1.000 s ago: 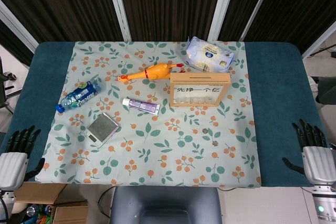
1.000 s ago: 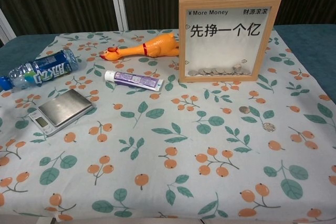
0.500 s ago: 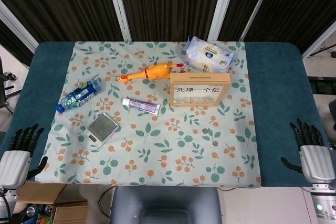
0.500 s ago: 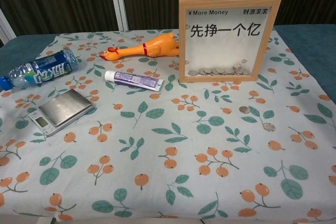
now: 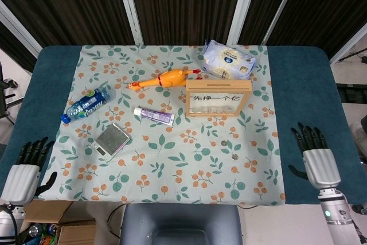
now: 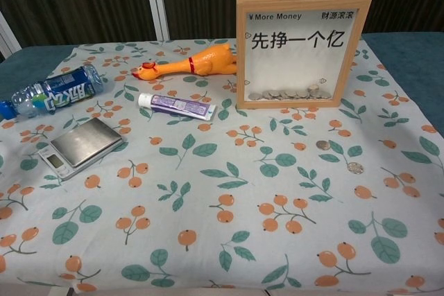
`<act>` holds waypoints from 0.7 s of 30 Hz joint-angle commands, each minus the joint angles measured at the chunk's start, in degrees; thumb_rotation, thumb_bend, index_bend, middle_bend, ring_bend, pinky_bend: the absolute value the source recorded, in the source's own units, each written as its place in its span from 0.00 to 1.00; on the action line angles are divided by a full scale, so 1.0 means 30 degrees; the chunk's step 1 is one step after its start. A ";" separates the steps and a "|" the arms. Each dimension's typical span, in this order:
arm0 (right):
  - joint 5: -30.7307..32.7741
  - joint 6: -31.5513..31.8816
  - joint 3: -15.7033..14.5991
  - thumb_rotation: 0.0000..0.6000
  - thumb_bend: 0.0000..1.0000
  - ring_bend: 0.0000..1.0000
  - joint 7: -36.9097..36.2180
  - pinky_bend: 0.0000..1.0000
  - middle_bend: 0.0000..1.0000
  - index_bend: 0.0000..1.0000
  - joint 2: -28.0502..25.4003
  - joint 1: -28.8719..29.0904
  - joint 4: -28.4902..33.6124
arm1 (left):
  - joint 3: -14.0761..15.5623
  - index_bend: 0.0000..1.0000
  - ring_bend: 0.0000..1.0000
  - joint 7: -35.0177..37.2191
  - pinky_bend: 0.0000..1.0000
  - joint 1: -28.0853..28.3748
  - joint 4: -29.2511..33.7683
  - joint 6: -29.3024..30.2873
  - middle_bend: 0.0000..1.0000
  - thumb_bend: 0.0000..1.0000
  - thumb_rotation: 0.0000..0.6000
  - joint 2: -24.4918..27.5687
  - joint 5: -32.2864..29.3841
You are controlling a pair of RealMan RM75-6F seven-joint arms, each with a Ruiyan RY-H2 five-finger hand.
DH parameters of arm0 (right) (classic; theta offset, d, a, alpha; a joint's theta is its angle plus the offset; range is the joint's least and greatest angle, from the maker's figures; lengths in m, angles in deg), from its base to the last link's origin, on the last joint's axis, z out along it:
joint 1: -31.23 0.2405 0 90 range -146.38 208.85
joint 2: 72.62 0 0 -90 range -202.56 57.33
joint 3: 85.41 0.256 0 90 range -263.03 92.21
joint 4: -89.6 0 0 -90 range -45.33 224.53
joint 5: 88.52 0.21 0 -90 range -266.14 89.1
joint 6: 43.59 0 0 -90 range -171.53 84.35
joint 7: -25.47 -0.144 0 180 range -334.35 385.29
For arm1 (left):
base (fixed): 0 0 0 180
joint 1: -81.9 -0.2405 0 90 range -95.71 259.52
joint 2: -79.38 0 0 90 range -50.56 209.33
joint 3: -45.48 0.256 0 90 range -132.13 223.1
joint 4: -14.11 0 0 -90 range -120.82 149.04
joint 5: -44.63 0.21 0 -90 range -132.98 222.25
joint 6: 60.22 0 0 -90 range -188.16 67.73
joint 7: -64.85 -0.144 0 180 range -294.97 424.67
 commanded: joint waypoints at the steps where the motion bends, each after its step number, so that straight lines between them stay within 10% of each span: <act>1: 0.0534 -0.0773 0.0498 1.00 0.31 0.00 0.1068 0.00 0.00 0.00 0.1475 0.0852 -0.0538 | 0.0018 0.00 0.00 -0.0092 0.00 0.0014 0.0076 0.0011 0.00 0.35 1.00 -0.0032 0.0044; 16: 0.1162 -0.2124 0.0287 1.00 0.31 0.00 0.0523 0.00 0.00 0.01 0.7203 0.2334 -0.6139 | 0.0120 0.00 0.00 -0.0252 0.00 0.0091 -0.0289 -0.0488 0.00 0.36 1.00 -0.0343 -0.0363; 21: 0.0965 -0.1962 0.0272 1.00 0.31 0.00 0.0010 0.00 0.00 0.27 0.8209 0.2559 -0.7274 | 0.0123 0.00 0.00 -0.0074 0.00 0.0101 -0.0455 -0.0606 0.00 0.36 1.00 -0.0345 -0.0510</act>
